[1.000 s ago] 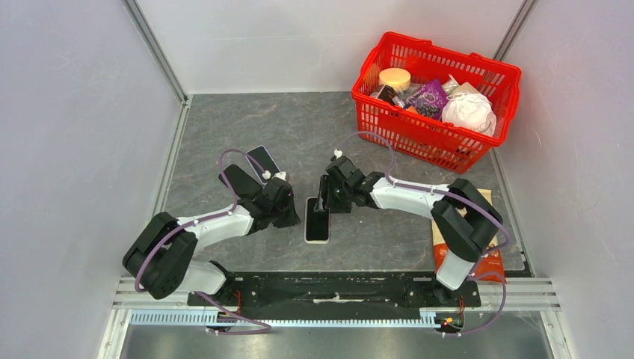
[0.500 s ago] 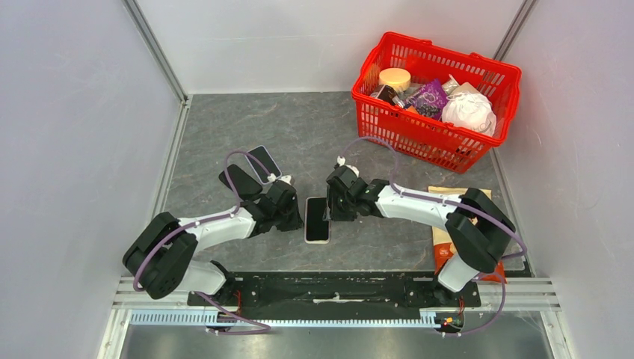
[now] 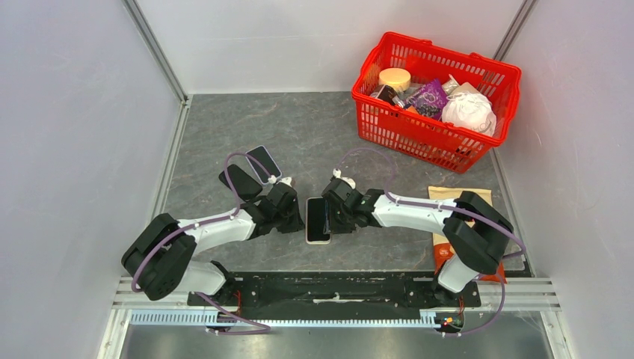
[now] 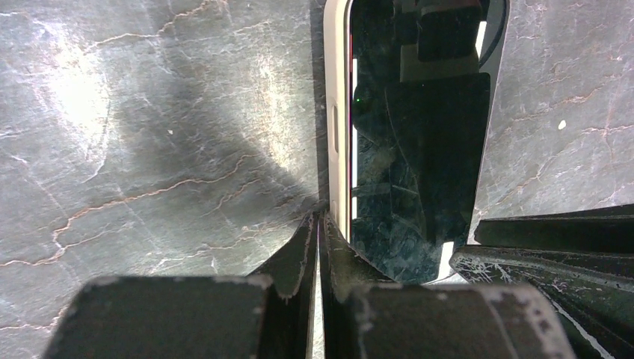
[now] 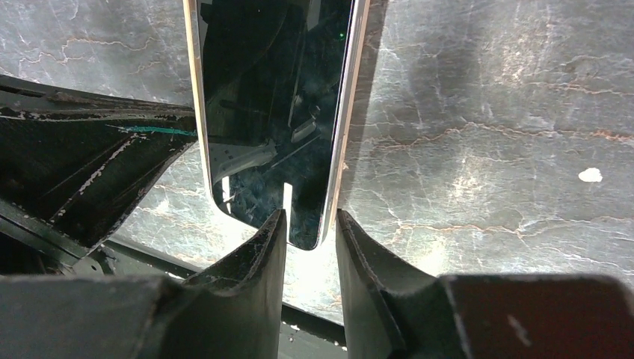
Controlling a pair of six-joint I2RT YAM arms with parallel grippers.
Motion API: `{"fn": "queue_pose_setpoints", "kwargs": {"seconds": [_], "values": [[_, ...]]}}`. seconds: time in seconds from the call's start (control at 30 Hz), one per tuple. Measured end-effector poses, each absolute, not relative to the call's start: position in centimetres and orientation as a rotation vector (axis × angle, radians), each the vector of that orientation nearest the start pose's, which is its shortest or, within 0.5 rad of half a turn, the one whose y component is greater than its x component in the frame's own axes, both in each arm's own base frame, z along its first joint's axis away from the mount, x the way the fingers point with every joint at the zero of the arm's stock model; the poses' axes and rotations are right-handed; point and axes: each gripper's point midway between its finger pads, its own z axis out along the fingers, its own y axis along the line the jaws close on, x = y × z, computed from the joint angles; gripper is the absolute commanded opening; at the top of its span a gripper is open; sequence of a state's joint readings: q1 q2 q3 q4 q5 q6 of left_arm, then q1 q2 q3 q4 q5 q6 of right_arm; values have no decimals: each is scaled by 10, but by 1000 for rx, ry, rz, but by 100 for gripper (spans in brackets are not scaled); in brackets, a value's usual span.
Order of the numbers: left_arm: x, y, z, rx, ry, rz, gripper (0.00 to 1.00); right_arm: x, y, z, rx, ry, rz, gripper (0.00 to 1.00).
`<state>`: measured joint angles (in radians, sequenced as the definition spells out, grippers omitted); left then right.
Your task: Put the phone into the phone case
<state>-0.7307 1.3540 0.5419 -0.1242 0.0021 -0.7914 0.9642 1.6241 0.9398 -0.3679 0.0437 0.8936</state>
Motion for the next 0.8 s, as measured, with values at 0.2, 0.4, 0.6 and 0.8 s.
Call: {"fn": "queue_pose_setpoints", "kwargs": {"seconds": [0.2, 0.4, 0.6, 0.8], "values": [[201, -224, 17, -74, 2621, -599, 8, 185, 314, 38, -83, 2744, 546, 29], [200, -224, 16, -69, 2621, -600, 8, 183, 315, 37, -94, 2742, 540, 26], [199, -224, 16, -66, 2620, -598, 8, 180, 315, 34, -106, 2739, 519, 21], [199, -225, 16, -61, 2617, -592, 7, 180, 314, 31, -115, 2728, 471, 11]]}}
